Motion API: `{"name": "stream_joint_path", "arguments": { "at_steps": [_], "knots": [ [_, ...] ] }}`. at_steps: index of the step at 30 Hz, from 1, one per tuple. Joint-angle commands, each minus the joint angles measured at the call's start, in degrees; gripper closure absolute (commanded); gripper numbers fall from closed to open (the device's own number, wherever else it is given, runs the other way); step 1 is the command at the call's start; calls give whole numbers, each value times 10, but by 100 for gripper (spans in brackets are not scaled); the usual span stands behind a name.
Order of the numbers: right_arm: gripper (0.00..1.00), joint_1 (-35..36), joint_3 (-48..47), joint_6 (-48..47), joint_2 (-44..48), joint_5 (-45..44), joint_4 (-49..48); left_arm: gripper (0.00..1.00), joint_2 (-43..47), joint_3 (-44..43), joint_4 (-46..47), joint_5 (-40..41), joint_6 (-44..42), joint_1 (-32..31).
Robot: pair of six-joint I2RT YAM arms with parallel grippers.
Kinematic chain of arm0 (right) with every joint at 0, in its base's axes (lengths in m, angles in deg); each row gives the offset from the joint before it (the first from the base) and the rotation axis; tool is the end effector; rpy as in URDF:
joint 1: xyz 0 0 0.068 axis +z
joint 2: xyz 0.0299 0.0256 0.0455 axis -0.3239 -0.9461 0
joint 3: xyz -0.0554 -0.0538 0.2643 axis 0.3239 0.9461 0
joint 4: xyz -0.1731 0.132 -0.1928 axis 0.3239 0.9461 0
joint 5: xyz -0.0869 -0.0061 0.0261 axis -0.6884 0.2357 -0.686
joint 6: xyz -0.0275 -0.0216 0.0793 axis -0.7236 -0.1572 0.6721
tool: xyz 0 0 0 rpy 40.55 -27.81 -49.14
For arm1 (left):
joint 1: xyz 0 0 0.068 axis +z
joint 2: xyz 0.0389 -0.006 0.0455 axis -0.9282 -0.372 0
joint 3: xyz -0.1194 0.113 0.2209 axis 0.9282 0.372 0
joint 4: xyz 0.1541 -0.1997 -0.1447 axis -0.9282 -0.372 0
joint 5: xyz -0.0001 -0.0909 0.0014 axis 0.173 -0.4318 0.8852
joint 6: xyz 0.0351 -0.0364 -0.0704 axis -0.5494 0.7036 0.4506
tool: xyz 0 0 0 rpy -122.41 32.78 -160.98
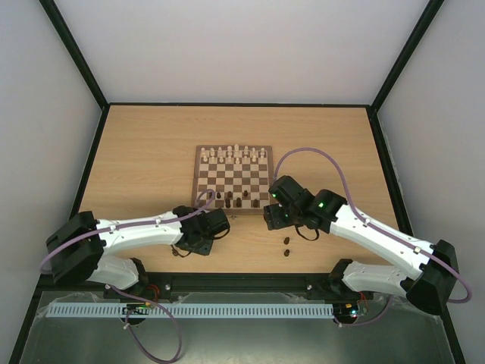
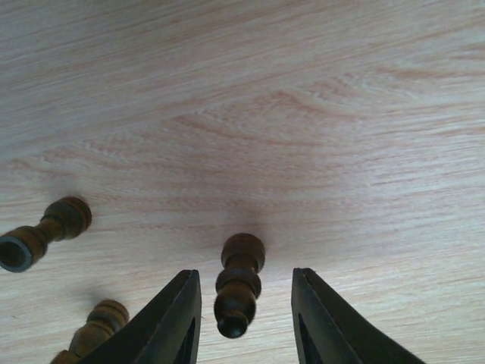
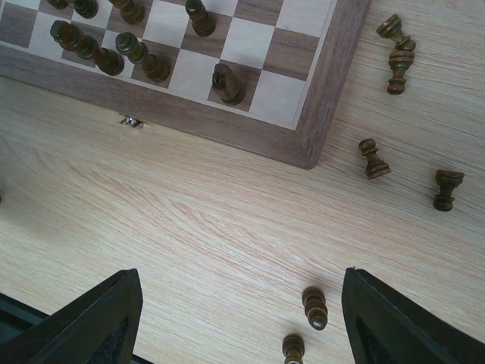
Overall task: Set up the chess pieces on the board
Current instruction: Pick up the chess piece at the center of the board.
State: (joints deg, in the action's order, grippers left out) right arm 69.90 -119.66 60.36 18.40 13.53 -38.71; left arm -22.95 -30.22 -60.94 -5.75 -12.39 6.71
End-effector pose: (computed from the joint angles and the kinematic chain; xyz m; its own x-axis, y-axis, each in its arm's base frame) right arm 0.1869 0.2117 0.2441 -0.7787 -0.1409 -0.6114 -0.3485 0.9074 0.2347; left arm 0.1296 -0.2142 0.1142 -0.9525 0.2203 -0.2104 0.2276 0.9737 -0.0109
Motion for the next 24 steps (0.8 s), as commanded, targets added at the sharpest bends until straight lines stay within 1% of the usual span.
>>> {"name": "stream_joint_path", "arguments": {
  "at_steps": [1,4,8,12,16,24],
  "knots": [
    [27,0,8,-5,5,5,11,68,6,5,-3,3,-10,14],
    [27,0,9,-6,5,5,10,78,7,5,-1,1,-11,15],
    [27,0,10,-6,5,6,9,97,7,6,0,-8,-10,16],
    [27,0,10,-7,4,8,7,98,7,-36,-28,11,-25,20],
    [27,0,10,-7,7,10,7,98,-10,-103,-53,25,-73,56],
    [27,0,13,-8,11,10,6,98,-90,-233,-59,35,-157,115]
  ]
}}
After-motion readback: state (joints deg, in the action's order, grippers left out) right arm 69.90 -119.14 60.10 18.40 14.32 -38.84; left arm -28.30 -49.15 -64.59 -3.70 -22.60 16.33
